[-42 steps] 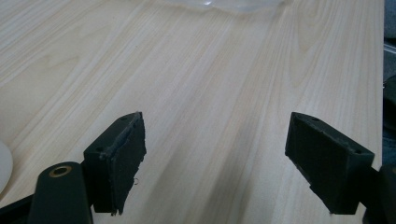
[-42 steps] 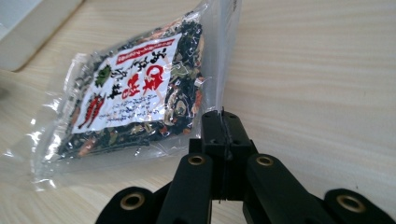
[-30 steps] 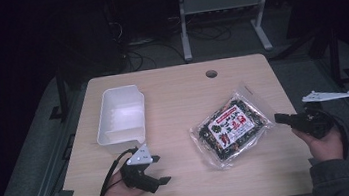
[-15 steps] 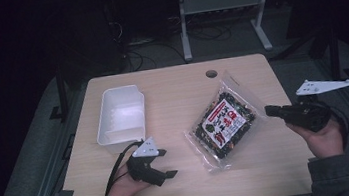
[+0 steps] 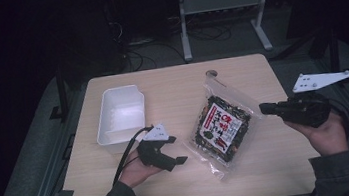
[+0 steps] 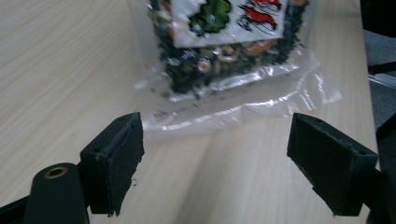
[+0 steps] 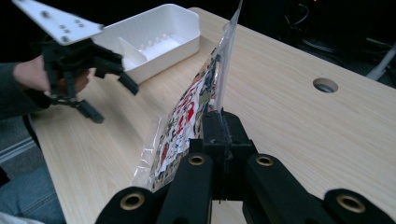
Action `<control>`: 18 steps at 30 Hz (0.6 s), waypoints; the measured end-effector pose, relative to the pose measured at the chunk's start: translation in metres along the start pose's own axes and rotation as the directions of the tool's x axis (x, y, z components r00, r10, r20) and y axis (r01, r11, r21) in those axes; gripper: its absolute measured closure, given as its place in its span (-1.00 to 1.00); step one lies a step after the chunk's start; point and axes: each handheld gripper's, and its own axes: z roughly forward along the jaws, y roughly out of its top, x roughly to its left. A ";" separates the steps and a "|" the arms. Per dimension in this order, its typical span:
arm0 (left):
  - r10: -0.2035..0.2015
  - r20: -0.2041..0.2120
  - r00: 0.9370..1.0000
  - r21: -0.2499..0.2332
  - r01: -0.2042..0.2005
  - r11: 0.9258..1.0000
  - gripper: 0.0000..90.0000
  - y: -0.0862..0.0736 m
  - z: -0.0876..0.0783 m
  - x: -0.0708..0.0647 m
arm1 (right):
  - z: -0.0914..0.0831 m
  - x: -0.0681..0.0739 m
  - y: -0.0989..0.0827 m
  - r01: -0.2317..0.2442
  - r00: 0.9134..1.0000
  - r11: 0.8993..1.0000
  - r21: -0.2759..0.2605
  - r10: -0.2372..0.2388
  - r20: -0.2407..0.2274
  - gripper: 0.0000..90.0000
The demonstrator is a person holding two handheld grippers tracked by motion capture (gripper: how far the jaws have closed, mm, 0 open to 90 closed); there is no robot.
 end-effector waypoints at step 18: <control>-0.020 0.096 0.995 -0.011 0.021 1.000 -0.59 0.021 0.039 0.028 | -0.005 0.009 0.018 0.132 0.986 0.991 -0.003 -0.132 -0.101 1.00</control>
